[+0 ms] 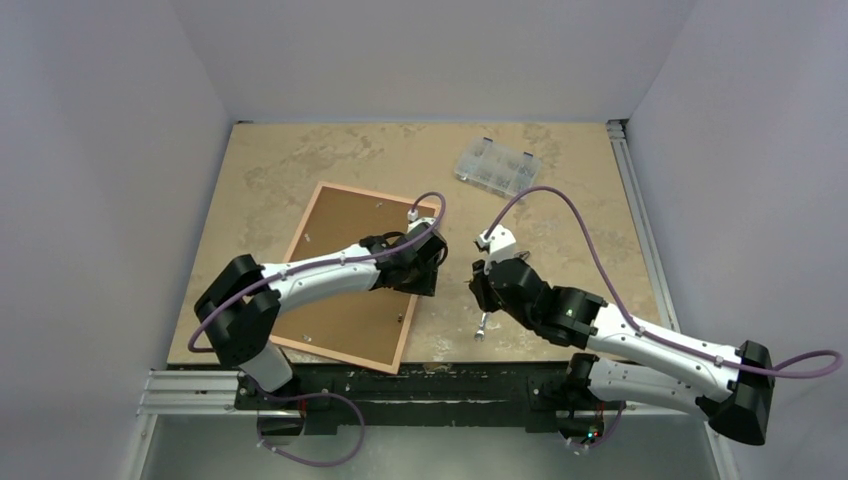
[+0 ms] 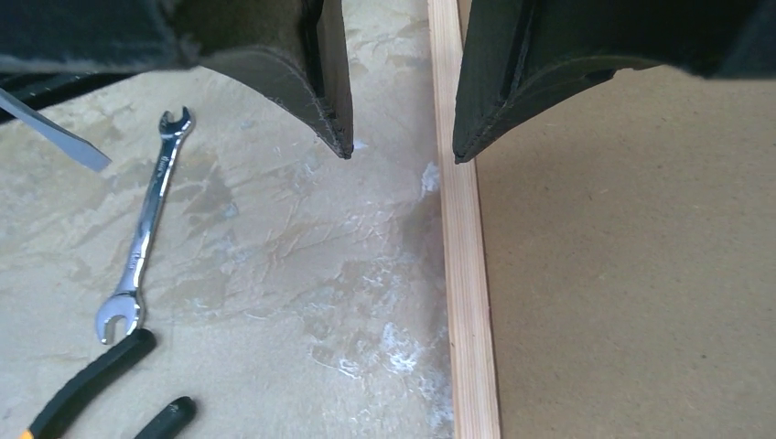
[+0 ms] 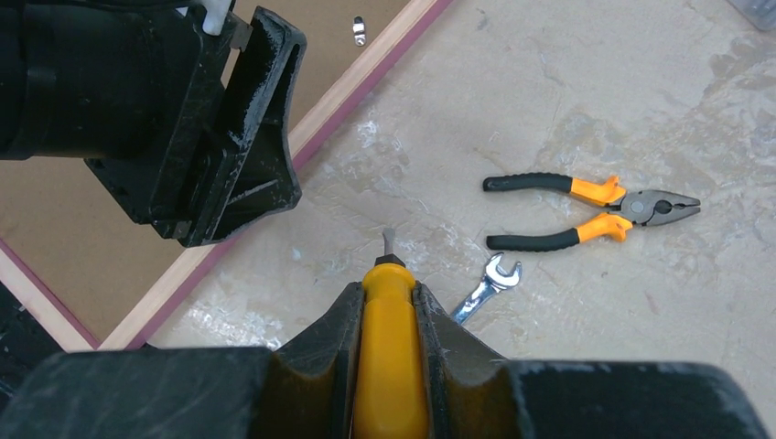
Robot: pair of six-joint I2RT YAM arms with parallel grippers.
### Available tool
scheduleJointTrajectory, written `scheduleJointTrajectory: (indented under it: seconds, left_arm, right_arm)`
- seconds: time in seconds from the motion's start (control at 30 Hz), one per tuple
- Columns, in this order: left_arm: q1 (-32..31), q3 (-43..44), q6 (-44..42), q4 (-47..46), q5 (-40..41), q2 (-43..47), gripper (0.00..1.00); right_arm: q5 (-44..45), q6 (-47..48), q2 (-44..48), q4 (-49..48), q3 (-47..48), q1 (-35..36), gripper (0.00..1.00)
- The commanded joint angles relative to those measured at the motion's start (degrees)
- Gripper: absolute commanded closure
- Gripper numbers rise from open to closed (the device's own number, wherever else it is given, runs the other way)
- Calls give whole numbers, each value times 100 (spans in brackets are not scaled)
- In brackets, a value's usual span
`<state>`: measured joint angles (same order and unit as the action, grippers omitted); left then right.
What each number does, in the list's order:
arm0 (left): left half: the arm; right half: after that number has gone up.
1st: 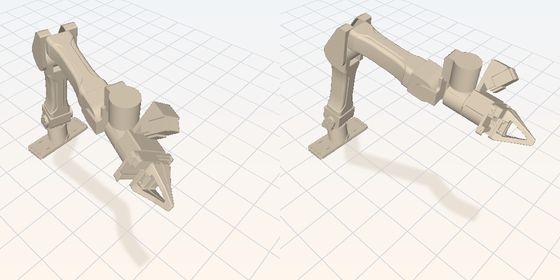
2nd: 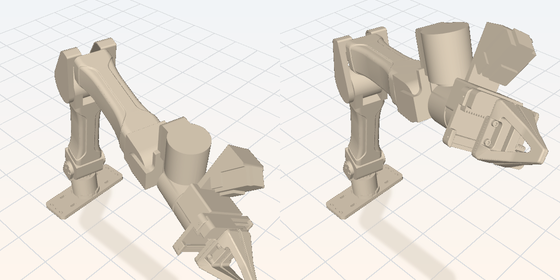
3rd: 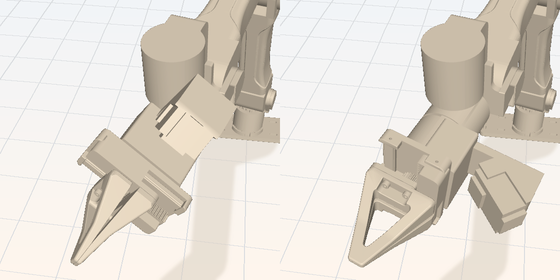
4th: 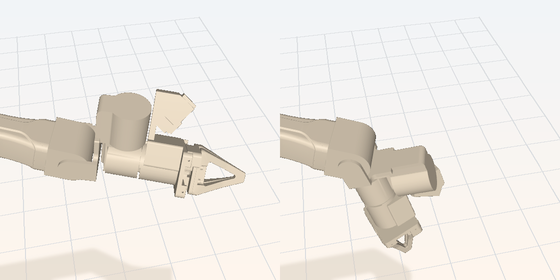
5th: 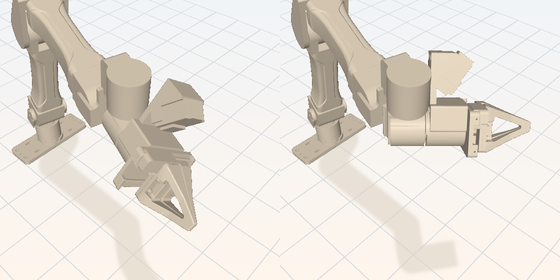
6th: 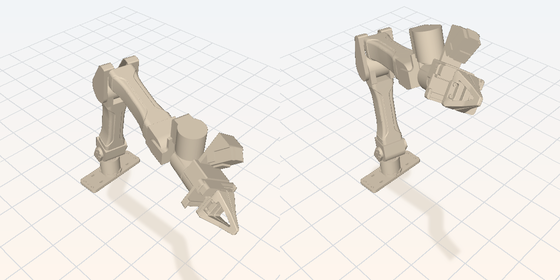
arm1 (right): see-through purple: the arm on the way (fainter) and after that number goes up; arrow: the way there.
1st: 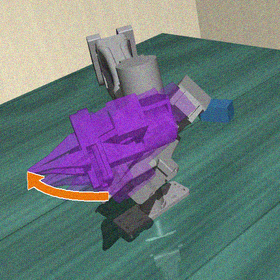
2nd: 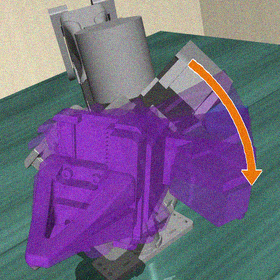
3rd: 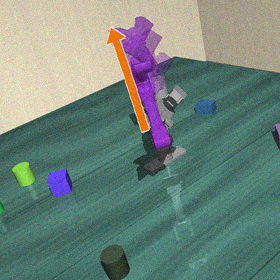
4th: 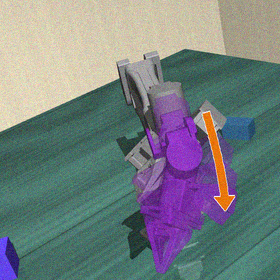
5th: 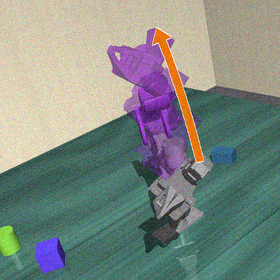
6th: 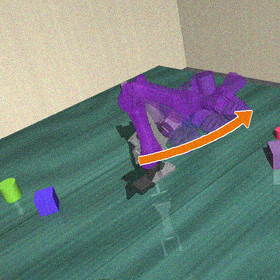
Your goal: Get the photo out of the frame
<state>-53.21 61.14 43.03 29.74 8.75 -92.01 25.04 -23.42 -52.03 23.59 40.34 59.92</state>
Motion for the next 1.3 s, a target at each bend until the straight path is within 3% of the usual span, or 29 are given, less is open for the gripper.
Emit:
scheduleJointTrajectory:
  seconds: [0.0, 0.43, 0.87, 1.27]
  left_arm:
    - [-53, 292, -246, 180, 549, -192, 57]
    - [-25, 809, -479, 360, 1073, -1008, 66]
    - [673, 1555, -859, 439, 1015, -1441, 92]
    - [1314, 2350, -1346, 570, 931, -1804, 94]
  right_arm:
    - [321, -182, 176, -6, -30, -57, 100]
    - [999, -776, 866, 350, -85, -77, 100]
    - [960, -893, 599, 469, 196, -77, 100]
    - [884, -883, 269, 356, 311, -79, 100]
